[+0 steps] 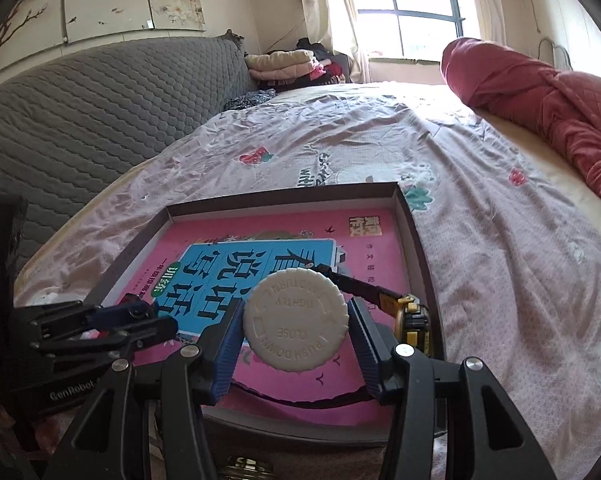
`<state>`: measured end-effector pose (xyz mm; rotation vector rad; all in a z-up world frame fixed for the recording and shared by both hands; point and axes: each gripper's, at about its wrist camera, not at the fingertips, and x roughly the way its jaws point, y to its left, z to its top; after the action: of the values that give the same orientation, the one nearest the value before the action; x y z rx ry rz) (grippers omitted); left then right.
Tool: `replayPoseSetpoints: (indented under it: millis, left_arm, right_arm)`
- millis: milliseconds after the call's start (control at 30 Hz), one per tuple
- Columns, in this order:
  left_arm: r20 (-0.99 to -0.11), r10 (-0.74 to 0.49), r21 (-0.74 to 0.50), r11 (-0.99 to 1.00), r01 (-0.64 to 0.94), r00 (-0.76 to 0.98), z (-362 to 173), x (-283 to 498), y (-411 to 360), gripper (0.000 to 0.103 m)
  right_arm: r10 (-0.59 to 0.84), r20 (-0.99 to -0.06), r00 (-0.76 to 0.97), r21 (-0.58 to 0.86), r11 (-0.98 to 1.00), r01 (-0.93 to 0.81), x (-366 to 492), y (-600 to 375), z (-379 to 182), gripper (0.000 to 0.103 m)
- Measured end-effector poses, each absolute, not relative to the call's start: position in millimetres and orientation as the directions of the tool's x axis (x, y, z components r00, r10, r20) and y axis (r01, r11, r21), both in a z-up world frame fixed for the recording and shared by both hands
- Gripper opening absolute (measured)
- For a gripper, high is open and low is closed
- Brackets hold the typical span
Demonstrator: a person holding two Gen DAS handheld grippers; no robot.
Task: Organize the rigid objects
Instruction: 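Carry the hair clip with the left gripper while the right carries the white lid over the box, then lower the white lid onto the book and open the right gripper while the left releases the clip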
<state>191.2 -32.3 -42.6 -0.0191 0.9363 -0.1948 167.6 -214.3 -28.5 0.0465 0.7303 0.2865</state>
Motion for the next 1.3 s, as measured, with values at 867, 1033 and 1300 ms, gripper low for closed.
replayPoseSetpoints:
  millis: [867, 1033, 1300]
  left_arm:
    - [-0.812, -0.134, -0.068, 0.988, 0.136, 0.569, -46.3, 184.9, -23.1, 0.037]
    - [-0.818, -0.135, -0.073, 0.988, 0.132, 0.558, -45.2, 184.5, -21.2, 0.037]
    - [-0.825, -0.130, -0.071, 0.989, 0.128, 0.550, -45.4, 185.1, -20.4, 0.037]
  right_arm:
    - [0.192, -0.751, 0.631, 0.003, 0.958, -0.288, 175.0, -188.0, -41.3, 0.052]
    - [0.158, -0.799, 0.580, -0.010, 0.961, -0.276, 182.0, -187.2, -42.0, 0.052]
    - [0.163, -0.786, 0.596, -0.019, 0.958, -0.286, 177.7, -188.0, -42.8, 0.052]
